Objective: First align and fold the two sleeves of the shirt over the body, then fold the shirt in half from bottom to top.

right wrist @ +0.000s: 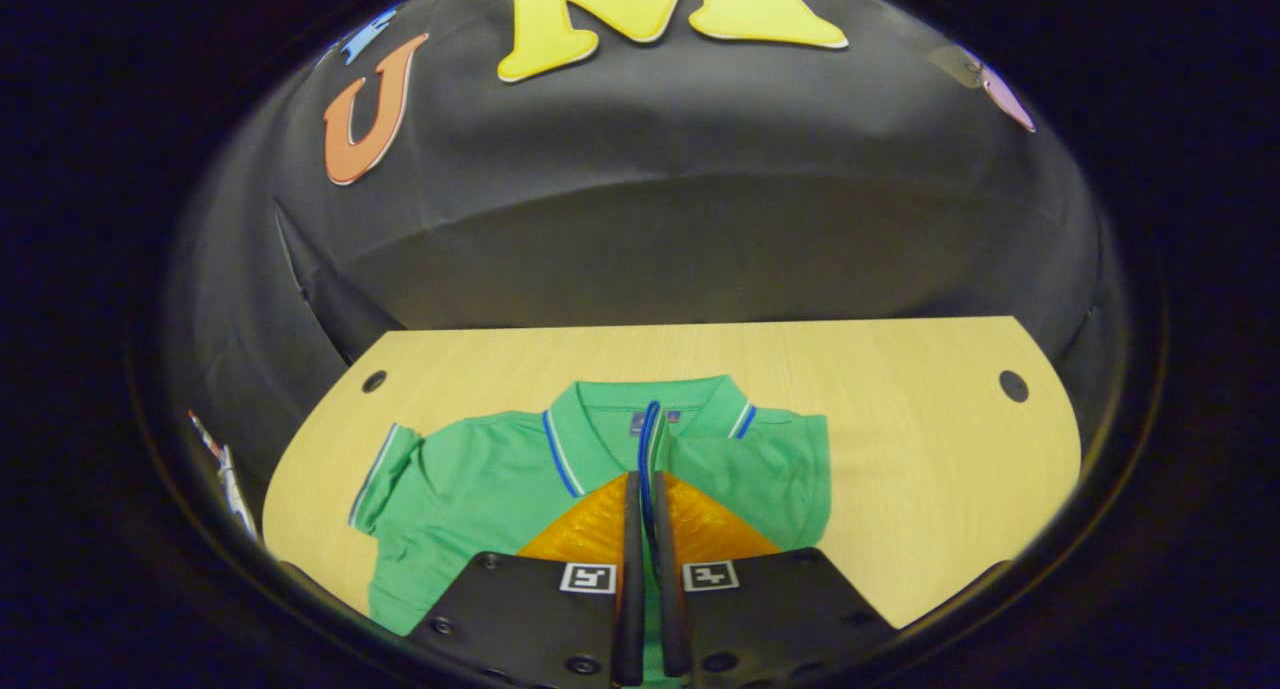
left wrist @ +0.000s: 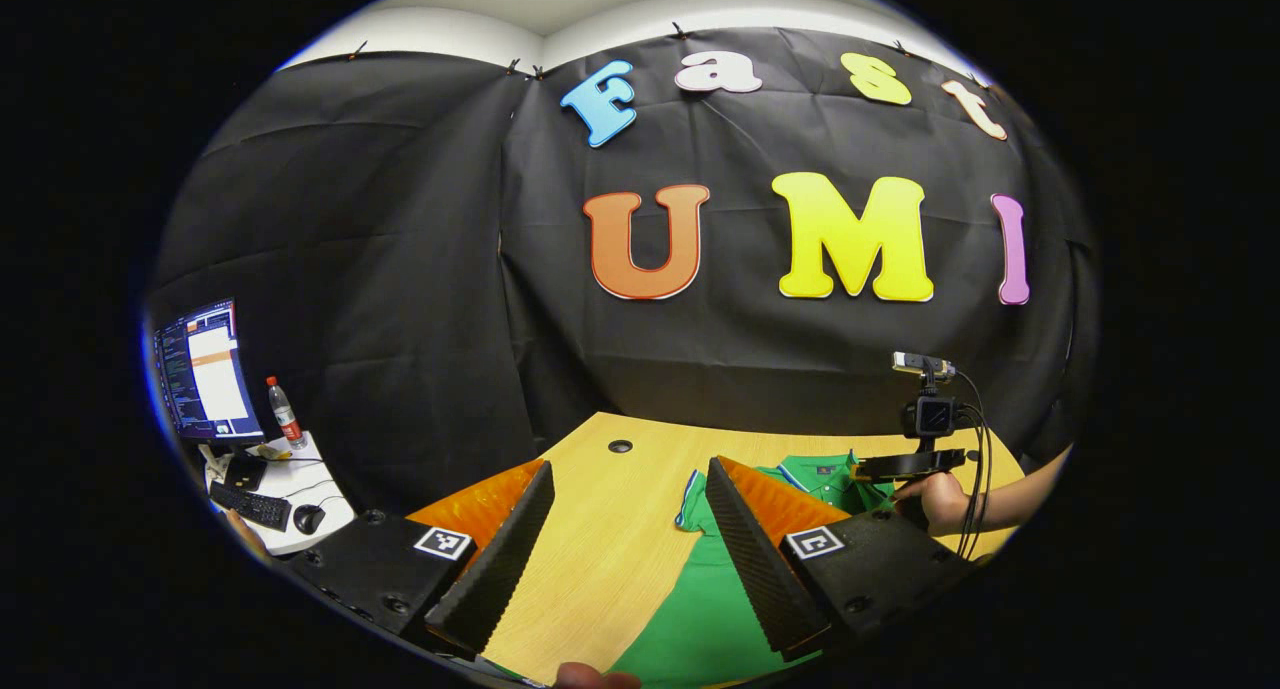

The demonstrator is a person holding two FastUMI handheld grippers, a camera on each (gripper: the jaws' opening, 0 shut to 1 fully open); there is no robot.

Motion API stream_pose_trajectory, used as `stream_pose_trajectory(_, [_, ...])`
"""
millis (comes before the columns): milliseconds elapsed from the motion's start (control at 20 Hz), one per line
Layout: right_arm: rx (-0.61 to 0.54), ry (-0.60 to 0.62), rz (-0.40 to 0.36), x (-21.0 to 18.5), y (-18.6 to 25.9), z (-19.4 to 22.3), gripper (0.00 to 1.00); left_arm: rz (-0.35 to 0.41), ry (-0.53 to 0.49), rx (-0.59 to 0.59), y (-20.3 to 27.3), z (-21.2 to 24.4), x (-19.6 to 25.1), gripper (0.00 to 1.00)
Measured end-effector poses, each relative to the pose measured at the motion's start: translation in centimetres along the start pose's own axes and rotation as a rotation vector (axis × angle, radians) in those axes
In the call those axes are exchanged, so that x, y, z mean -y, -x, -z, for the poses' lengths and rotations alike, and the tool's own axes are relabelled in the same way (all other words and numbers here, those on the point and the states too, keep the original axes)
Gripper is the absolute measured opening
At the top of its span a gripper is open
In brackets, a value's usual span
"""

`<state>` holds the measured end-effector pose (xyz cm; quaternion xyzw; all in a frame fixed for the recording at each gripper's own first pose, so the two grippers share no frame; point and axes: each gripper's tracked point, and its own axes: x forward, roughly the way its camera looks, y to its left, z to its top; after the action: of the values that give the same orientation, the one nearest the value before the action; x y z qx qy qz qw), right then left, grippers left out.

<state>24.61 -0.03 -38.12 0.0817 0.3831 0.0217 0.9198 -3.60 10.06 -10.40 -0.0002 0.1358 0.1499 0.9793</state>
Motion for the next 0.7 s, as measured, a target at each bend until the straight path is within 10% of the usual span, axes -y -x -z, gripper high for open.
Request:
stream_pose_trajectory(350, [0.109, 0.11, -0.043, -2.6, 6.6, -2.6, 0.73, 0.092, 0.059, 0.017, -2.5, -0.1, 0.3, 0.98])
stream_pose_trajectory(700, [0.224, 0.2, -0.091, -5.1, 17.4, -4.1, 0.88, 0.262, 0.105, -0.049, -7.6, 2.0, 2.7, 0.98])
